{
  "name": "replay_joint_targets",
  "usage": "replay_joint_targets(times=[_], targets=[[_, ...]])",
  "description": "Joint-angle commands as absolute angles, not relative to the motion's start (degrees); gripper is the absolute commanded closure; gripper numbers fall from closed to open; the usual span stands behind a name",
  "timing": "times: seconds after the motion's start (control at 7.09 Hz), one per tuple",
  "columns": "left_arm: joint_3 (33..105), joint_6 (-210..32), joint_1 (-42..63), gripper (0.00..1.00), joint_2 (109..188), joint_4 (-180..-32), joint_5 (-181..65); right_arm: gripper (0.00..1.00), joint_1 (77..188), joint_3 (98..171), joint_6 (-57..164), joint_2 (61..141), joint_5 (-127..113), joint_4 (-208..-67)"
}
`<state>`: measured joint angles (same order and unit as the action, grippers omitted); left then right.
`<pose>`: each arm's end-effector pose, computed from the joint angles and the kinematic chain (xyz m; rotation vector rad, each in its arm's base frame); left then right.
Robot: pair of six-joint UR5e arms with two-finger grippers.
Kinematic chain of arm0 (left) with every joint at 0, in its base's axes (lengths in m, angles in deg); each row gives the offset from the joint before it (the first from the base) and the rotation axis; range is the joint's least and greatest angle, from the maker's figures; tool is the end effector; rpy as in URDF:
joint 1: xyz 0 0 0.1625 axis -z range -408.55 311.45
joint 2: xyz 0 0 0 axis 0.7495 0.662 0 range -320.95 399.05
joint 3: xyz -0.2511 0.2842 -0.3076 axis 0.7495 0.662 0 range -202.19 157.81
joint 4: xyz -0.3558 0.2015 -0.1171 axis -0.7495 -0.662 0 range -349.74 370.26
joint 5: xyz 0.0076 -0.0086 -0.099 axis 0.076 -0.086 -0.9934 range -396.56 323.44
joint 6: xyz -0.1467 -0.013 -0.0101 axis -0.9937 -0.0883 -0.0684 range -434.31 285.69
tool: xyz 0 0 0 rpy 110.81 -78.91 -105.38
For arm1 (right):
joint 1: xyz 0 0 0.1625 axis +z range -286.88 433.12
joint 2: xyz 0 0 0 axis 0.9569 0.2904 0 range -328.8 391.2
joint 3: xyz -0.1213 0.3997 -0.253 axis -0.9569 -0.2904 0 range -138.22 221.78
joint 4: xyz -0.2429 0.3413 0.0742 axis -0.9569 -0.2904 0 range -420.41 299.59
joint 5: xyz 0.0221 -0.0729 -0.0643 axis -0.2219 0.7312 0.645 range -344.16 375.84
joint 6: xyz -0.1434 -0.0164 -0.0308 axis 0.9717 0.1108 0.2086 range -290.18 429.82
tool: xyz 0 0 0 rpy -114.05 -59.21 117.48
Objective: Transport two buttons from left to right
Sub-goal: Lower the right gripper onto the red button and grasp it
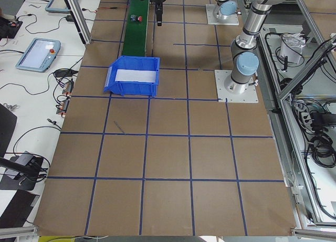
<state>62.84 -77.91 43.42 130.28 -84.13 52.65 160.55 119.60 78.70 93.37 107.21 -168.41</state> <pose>-0.1528 -0.5066 0.5283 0.0446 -3.1279 -0.0191 0.0973 -0.7278 0.3421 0.1707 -3.1086 0.0597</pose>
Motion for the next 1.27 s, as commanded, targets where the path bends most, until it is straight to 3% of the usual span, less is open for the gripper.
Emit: replay_joint_targets(times=[0.0,0.7,1.13], targets=[[62.8,-77.9,43.4,0.00,130.3,-84.1,52.6,0.00,163.4,119.9,74.0,91.6,107.2,-174.4],[62.9,-77.9,43.4,0.00,130.2,-84.1,52.6,0.05,165.7,120.2,63.7,87.7,107.5,-174.0],[63.0,-77.9,43.4,0.00,130.0,-84.1,52.6,0.27,165.5,119.7,59.6,86.8,107.6,-174.1]])
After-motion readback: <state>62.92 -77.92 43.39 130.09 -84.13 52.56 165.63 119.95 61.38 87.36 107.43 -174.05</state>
